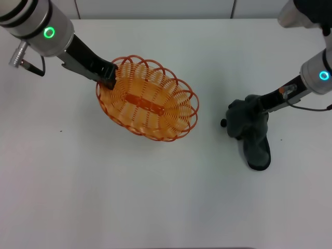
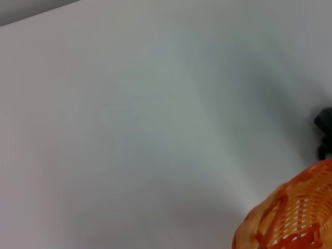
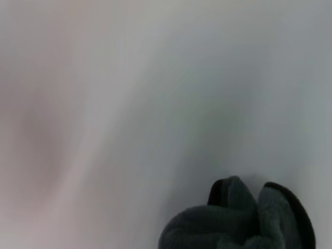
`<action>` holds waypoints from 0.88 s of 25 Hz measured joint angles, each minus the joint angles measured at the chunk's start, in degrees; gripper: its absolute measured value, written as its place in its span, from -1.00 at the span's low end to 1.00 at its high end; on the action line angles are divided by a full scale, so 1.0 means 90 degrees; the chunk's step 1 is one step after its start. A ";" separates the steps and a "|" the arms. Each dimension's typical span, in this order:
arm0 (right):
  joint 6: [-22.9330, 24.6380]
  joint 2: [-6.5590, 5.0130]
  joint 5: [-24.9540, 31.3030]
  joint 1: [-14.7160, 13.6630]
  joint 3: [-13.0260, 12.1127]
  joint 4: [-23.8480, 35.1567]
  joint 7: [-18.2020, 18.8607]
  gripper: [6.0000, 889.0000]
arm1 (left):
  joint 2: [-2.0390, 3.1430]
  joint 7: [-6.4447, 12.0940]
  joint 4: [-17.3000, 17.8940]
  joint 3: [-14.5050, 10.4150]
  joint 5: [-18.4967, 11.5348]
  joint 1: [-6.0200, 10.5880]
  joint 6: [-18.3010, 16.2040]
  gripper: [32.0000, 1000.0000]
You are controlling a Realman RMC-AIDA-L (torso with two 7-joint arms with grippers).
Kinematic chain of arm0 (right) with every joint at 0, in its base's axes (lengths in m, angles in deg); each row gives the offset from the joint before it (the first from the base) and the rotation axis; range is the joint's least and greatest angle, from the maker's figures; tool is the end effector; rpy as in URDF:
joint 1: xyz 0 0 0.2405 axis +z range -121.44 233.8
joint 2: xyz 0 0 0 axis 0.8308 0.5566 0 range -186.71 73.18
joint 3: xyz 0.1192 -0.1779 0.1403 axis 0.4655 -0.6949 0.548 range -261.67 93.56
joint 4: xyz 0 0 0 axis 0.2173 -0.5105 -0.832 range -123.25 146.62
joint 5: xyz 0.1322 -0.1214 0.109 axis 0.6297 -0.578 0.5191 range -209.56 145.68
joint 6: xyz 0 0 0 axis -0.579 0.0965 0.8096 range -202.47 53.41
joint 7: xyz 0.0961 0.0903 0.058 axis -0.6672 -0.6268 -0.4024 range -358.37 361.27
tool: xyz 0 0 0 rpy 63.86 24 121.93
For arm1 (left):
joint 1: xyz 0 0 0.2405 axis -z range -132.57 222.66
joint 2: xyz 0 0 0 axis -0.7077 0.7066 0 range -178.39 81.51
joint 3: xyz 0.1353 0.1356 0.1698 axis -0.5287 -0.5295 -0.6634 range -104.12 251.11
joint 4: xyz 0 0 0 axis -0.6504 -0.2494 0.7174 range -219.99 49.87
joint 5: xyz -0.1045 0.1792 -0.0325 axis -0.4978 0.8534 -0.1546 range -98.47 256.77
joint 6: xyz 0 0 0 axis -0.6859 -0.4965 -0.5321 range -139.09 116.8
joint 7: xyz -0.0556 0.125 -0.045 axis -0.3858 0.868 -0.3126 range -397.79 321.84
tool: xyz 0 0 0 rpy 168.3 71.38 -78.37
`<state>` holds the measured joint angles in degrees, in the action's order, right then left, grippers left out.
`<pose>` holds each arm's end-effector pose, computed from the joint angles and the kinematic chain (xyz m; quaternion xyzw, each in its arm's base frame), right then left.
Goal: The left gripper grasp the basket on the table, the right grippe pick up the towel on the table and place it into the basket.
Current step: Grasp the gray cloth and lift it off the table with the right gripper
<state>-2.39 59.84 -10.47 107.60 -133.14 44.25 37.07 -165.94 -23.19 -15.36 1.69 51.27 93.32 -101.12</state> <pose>0.2522 0.4044 -0.0176 -0.8236 0.5237 -0.1278 0.1763 -0.1355 0.4018 0.0191 -0.8562 -0.4447 0.1349 0.2257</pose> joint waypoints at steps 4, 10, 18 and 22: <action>0.0057 0.0000 0.0018 -0.0038 0.0001 0.0027 0.0005 -0.59 | 0.0008 0.0000 0.0000 0.0000 -0.0007 -0.0013 0.0000 -0.89; 0.0086 0.0002 0.0018 -0.0041 0.0004 0.0032 0.0006 -0.65 | 0.0009 0.0017 -0.0035 0.0000 -0.0008 -0.0014 0.0022 -0.89; 0.0825 0.0109 -0.0012 -0.0066 -0.0027 0.1083 -0.0056 -0.71 | 0.0044 0.0018 -0.0065 0.0038 -0.0002 -0.0145 0.0085 -0.89; 0.1275 0.0140 -0.0006 -0.0089 -0.0044 0.1691 -0.0195 -0.72 | 0.0049 0.0018 -0.0075 0.0052 0.0020 -0.0207 0.0149 -0.89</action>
<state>9.09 61.10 -10.53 106.80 -133.54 59.47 35.32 -165.50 -23.03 -16.03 2.15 51.45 91.46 -99.77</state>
